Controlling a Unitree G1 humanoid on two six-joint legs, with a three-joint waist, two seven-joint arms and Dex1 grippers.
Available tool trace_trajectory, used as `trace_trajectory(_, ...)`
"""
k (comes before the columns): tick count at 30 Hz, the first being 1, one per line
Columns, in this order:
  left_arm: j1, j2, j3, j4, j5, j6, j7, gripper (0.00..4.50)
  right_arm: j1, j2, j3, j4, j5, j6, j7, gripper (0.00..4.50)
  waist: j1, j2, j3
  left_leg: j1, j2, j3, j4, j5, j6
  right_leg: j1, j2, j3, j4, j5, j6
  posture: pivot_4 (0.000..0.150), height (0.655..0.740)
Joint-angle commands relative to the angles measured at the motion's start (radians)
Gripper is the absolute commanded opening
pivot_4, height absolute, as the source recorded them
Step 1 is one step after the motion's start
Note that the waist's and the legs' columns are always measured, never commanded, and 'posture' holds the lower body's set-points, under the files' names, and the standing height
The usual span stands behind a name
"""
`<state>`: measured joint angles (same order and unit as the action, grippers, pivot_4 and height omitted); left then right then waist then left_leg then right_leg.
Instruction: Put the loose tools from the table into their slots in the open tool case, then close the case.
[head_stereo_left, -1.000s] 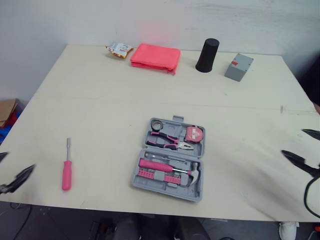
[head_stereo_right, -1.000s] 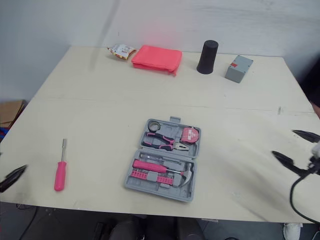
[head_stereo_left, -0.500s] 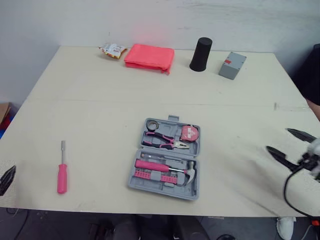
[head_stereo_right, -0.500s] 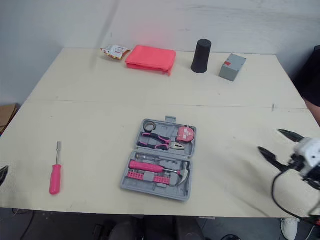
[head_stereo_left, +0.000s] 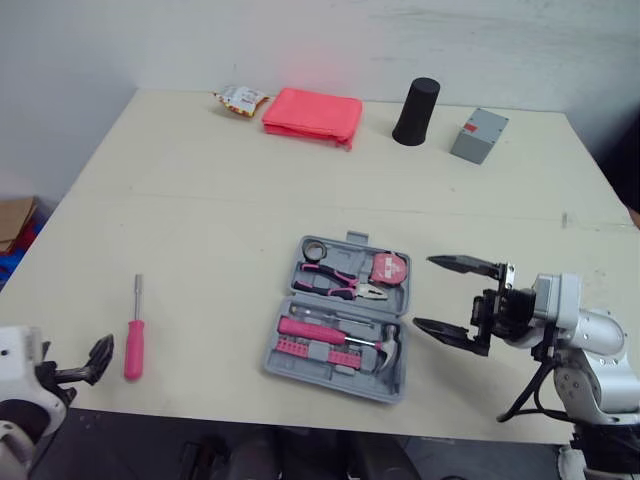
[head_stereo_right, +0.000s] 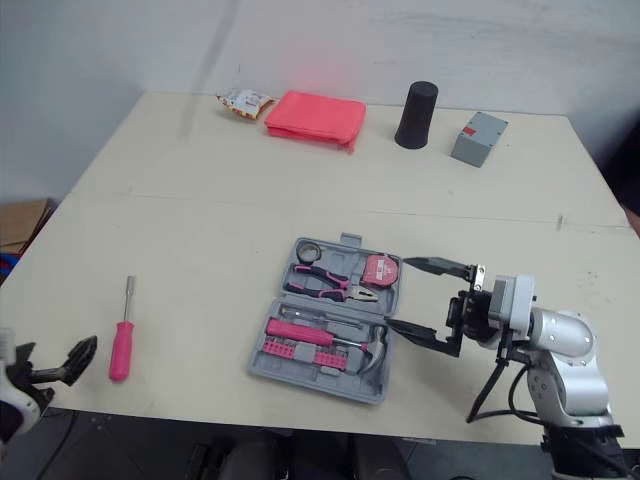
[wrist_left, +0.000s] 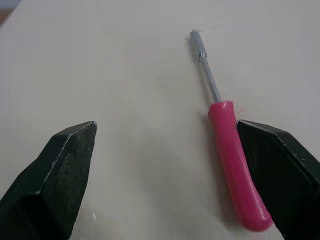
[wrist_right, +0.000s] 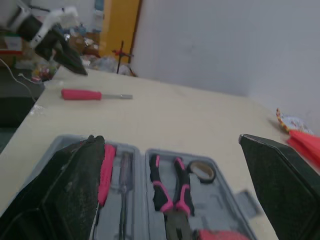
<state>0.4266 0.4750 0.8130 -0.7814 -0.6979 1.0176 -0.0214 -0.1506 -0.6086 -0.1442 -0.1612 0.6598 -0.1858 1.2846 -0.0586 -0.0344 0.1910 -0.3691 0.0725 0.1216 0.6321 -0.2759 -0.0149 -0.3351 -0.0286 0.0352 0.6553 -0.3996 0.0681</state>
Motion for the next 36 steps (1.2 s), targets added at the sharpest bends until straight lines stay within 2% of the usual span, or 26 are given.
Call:
trace_trajectory(1, -0.085, 0.013, -0.085, -0.040, 0.024, 0.147, 0.108, 4.50, -0.054, 0.012, 0.010, -0.052, 0.029, 0.014, 0.003, 4.45, 0.002, 0.000, 0.000, 0.000, 0.000, 0.000, 0.000, 0.001, -0.001, 0.000, 0.001, 0.000, 0.000, 0.001, -0.001, 0.150, 0.7400)
trace_trajectory(10, -0.241, -0.043, -0.168, 0.031, 0.091, 0.368, 0.172, 4.50, -0.012, 0.001, -0.007, -0.103, 0.014, 0.041, -0.010, 4.45, 0.006, 0.001, 0.000, -0.002, 0.000, 0.000, -0.002, 0.002, -0.005, -0.002, 0.001, -0.001, -0.003, 0.001, -0.002, 0.150, 0.7400)
trace_trajectory(13, -0.242, -0.062, -0.184, 0.054, 0.114, 0.431, 0.160, 3.70, 0.002, -0.002, -0.013, -0.126, 0.006, 0.043, -0.029, 4.50, 0.006, 0.002, 0.000, -0.001, 0.000, 0.000, -0.001, 0.003, -0.004, -0.001, 0.000, -0.001, -0.002, 0.001, -0.002, 0.150, 0.7400)
trace_trajectory(18, -0.200, -0.078, -0.152, 0.066, 0.155, 0.435, 0.136, 1.33, 0.020, -0.015, -0.025, -0.140, -0.001, 0.044, -0.043, 4.50, -0.005, 0.009, -0.005, 0.002, 0.000, 0.001, -0.002, 0.002, -0.004, 0.001, 0.001, 0.001, -0.002, 0.001, -0.002, 0.150, 0.7400)
trace_trajectory(20, -0.191, -0.073, -0.153, 0.068, 0.165, 0.437, 0.122, 0.53, 0.026, -0.021, -0.029, -0.139, -0.003, 0.042, -0.041, 4.50, -0.009, 0.010, -0.005, 0.003, 0.001, 0.000, -0.003, 0.002, -0.004, 0.000, 0.002, 0.001, -0.001, 0.001, -0.003, 0.150, 0.7400)
trace_trajectory(23, -0.205, -0.066, -0.160, 0.077, 0.182, 0.413, 0.105, 0.53, 0.034, -0.024, -0.037, -0.134, -0.008, 0.037, -0.040, 4.50, -0.014, 0.013, -0.007, 0.003, 0.001, 0.000, -0.003, 0.001, -0.005, 0.000, 0.003, 0.001, -0.001, 0.000, -0.004, 0.150, 0.7400)
trace_trajectory(26, -0.207, -0.001, -0.241, 0.066, 0.207, 0.194, -0.004, 0.53, 0.049, -0.027, -0.050, -0.128, -0.012, 0.033, -0.035, 4.50, -0.013, 0.013, -0.007, 0.003, 0.001, -0.001, -0.004, 0.002, -0.005, 0.000, 0.003, 0.001, -0.001, 0.000, -0.004, 0.150, 0.7400)
trace_trajectory(28, -0.217, 0.059, -0.302, 0.046, 0.207, 0.033, -0.135, 0.53, 0.077, -0.037, -0.071, -0.130, 0.000, 0.029, -0.018, 4.50, -0.006, 0.012, -0.006, 0.001, 0.001, -0.001, -0.003, 0.002, -0.004, -0.002, 0.003, 0.001, -0.001, 0.001, -0.005, 0.150, 0.7400)
trace_trajectory(30, -0.211, 0.175, -0.395, 0.031, 0.274, -0.156, -0.274, 0.53, 0.116, -0.056, -0.085, -0.148, 0.012, 0.036, 0.004, 4.50, 0.010, 0.007, -0.004, -0.001, 0.001, -0.001, -0.003, 0.002, -0.005, -0.002, 0.002, 0.000, -0.001, 0.001, -0.006, 0.150, 0.7400)
trace_trajectory(34, -0.259, 0.282, -0.514, 0.007, 0.287, -0.311, -0.433, 0.53, 0.194, -0.069, -0.093, -0.206, 0.018, 0.042, 0.006, 4.50, 0.022, 0.008, -0.004, -0.002, 0.000, 0.001, -0.005, -0.002, -0.007, -0.001, -0.001, 0.000, -0.008, 0.003, -0.007, 0.150, 0.7400)
trace_trajectory(36, -0.316, 0.358, -0.594, 0.019, 0.266, -0.415, -0.610, 0.53, 0.250, -0.074, -0.107, -0.243, 0.018, 0.044, -0.001, 4.50, 0.026, 0.008, -0.004, -0.003, 0.000, 0.001, -0.006, -0.001, -0.006, -0.001, -0.001, 0.000, -0.010, 0.003, -0.007, 0.150, 0.7400)
